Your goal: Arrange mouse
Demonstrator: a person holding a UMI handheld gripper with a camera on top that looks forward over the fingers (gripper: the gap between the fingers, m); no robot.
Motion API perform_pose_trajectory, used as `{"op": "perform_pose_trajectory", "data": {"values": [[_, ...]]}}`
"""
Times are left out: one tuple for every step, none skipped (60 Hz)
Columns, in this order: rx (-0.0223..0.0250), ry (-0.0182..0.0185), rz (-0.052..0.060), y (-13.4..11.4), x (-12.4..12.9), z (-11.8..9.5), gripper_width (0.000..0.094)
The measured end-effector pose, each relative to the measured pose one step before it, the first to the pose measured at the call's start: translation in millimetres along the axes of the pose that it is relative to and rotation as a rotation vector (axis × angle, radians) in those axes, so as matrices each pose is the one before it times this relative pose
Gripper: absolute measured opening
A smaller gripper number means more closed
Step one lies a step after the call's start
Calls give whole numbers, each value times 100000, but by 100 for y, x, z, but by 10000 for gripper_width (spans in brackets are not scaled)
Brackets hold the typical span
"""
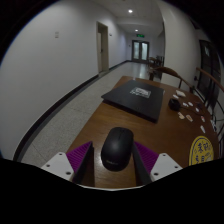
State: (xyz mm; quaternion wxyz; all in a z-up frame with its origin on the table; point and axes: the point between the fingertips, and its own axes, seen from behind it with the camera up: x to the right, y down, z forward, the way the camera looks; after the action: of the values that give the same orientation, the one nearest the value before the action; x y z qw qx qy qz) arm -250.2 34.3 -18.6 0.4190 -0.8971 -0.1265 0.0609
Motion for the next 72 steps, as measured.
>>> {"op": "perform_pose_trajectory", "data": {"values": [[-369, 597, 732, -96, 52, 241, 811], [-193, 694, 797, -39, 93, 235, 789], [-75, 1118, 565, -78, 152, 117, 713], [73, 920, 408, -86, 150, 145, 637], [200, 534, 549, -90, 109, 166, 561], [542, -370, 524, -142, -61, 129, 485], [696, -497, 1410, -152, -159, 103, 474], [291, -99, -397, -55, -31, 40, 469], [215, -263, -1640, -71, -45, 50, 445], [-201, -424, -2131, -89, -187, -91, 423], [314, -845, -1818, 42, -111, -25, 404], [635, -1043, -873, -131, -132, 20, 389], [262, -1316, -618, -39, -166, -12, 374], [74, -1452, -721, 13, -175, -94, 364], [38, -1447, -929, 3, -148, -188, 356], [-219, -1268, -914, 61, -91, -323, 352], [156, -980, -401, -36, -26, -435, 352], [1070, -872, -211, -273, 0, -570, 351], [2053, -685, -107, -675, -193, -886, 353], [2631, -781, -102, -589, 258, -872, 352], [3173, -168, 288, -911, 332, -918, 352], [3237, 281, 473, -1013, 523, -1023, 353], [3147, 702, 389, -1095, 691, -1110, 353], [3243, 990, 471, -1153, 843, -1153, 352], [3348, 939, 587, -1265, 936, -1196, 354], [3272, 691, 526, -1228, 952, -1210, 355], [3439, 796, 704, -1284, 1014, -1198, 353], [3359, 1075, 694, -1213, 1098, -1163, 351], [3128, 2171, 249, -1529, 855, -849, 352], [2516, 1443, 198, -881, 1695, -889, 353], [2303, 2344, 124, -810, 1658, -970, 353], [2028, 2601, 229, -660, 1726, -748, 352], [1684, 2808, 379, -503, 1784, -707, 351], [1221, 2918, 526, -214, 1857, -520, 351], [518, 2858, 565, -11, 1767, -439, 351], [-299, 2697, 566, 321, 1843, -346, 351], [-1046, 2403, 644, 584, 1722, -208, 352], [-1623, 2507, 663, 718, 1399, -438, 351], [-2139, 1800, 1144, 996, 1466, -18, 350], [-2400, 1463, 1324, 1113, 1370, 108, 352], [-2387, 1229, 1175, 1384, 1132, 75, 348], [-3026, 973, 1754, 569, 1134, 1146, 348], [-3070, 819, 1149, 1328, 917, 451, 348], [-3339, 805, 571, 1443, 857, 519, 349], [-3362, 781, 281, 1330, 798, 597, 350], [-3173, 717, 123, 1287, 751, 637, 350], [-2826, 588, 283, 1106, 553, 580, 350], [-2334, 363, 177, 885, 389, 550, 347], [-1747, 128, -382, 1566, 247, -63, 349], [-1628, -99, -444, 660, 183, 432, 350], [-1317, -155, -436, 601, 156, 432, 349], [-1050, 1, -337, 827, 117, 471, 350], [-1283, 56, -171, 306, 65, 381, 350], [-1319, 182, -180, 394, 167, 352, 351], [-1282, 147, -130, 401, 168, 323, 350], [-1180, 39, 21, 362, 121, 288, 350], [-1128, -118, 144, 370, 72, 279, 350], [-1030, -284, -139, 669, 29, -35, 387], [878, -265, -120, 99, -8, 22, 364], [1435, 4, -57, -342, 38, 114, 385], [-117, 241, 125, 22, 86, 63, 407], [-850, 47, 362, 171, 79, 25, 421], [-163, -544, 641, -14, -46, 40, 440], [-203, -689, 296, -24, -57, -9, 456], [-506, -764, 89, 40, -71, -25, 478], [-584, -1007, -153, -35, 40, 32, 495], [-362, -907, -680, 90, -124, -233, 509], [-334, -834, -637, 11, -76, -109, 540], [-490, -908, -632, 59, -67, -173, 583], [-637, -663, -420, 106, -23, -221, 631], [-316, -450, -273, 68, 7, -297, 678], [211, -410, -258, -1, 38, -359, 726]]}}
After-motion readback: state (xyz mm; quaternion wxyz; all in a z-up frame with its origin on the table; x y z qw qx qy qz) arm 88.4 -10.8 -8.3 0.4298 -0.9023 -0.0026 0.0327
